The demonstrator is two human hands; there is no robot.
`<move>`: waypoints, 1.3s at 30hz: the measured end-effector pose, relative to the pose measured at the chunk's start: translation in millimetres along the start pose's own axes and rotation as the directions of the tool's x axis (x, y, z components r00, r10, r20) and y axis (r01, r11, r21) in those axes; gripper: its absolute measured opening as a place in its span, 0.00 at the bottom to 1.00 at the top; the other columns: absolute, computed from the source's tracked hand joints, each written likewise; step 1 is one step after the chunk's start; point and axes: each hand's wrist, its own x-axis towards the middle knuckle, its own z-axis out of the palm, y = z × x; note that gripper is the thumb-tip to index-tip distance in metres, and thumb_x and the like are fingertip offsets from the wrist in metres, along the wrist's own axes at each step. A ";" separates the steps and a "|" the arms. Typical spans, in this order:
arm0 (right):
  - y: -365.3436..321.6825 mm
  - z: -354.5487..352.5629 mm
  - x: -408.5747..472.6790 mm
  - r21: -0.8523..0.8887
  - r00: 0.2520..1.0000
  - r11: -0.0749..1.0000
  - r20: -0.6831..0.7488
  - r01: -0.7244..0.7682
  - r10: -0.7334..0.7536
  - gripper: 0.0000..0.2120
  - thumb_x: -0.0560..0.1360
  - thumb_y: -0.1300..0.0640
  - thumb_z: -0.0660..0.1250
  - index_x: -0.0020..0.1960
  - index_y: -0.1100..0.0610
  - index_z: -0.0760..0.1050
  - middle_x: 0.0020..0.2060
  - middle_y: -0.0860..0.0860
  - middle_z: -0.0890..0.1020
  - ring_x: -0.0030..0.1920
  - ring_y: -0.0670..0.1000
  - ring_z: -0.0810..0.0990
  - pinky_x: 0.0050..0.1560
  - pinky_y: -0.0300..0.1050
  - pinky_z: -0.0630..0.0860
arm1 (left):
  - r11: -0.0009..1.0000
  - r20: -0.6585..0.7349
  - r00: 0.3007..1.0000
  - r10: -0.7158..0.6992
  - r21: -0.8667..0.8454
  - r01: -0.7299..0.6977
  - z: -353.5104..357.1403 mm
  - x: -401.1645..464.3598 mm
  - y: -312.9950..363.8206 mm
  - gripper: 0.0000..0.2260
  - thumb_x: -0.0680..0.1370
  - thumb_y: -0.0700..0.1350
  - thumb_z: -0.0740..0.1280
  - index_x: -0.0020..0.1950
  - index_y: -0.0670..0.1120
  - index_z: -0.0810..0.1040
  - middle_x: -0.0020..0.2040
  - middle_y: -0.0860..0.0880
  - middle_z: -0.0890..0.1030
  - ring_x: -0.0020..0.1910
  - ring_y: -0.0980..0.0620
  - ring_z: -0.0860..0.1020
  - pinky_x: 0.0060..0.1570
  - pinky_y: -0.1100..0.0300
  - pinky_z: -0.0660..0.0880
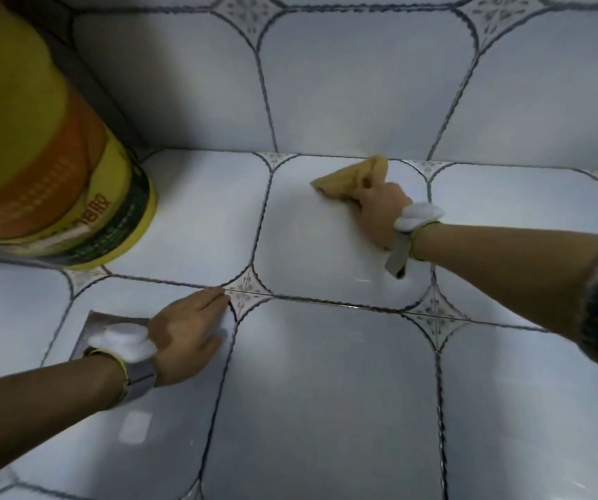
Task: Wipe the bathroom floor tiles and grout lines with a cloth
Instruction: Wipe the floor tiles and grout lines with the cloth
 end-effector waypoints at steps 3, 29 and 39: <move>-58.9 12.5 -57.3 0.024 0.960 0.960 0.015 0.280 -0.280 0.19 0.82 0.55 0.54 0.71 0.45 0.69 0.68 0.59 0.66 0.56 0.63 0.76 0.50 0.57 0.70 | 0.998 0.031 1.000 -0.004 0.061 0.002 2.3 -6.7 -13.9 0.28 0.80 0.53 0.58 0.77 0.46 0.56 0.77 0.48 0.59 0.75 0.51 0.59 0.74 0.61 0.52; -182.5 22.6 -266.5 0.294 0.939 0.915 0.121 0.276 -0.322 0.09 0.78 0.51 0.66 0.55 0.43 0.81 0.55 0.50 0.71 0.47 0.49 0.71 0.48 0.50 0.75 | 0.856 -0.137 0.849 0.510 -0.017 -0.517 15.2 91.7 9.8 0.27 0.76 0.53 0.54 0.73 0.43 0.65 0.76 0.46 0.62 0.76 0.46 0.57 0.74 0.46 0.55; -52.5 27.2 -283.8 0.233 0.776 0.802 -0.214 -0.550 0.594 0.12 0.76 0.54 0.69 0.57 0.44 0.82 0.52 0.52 0.77 0.44 0.57 0.80 0.46 0.47 0.76 | 0.741 -0.152 0.730 0.667 0.028 -0.671 38.2 88.1 106.6 0.24 0.80 0.52 0.54 0.76 0.48 0.60 0.77 0.50 0.57 0.77 0.50 0.53 0.76 0.51 0.47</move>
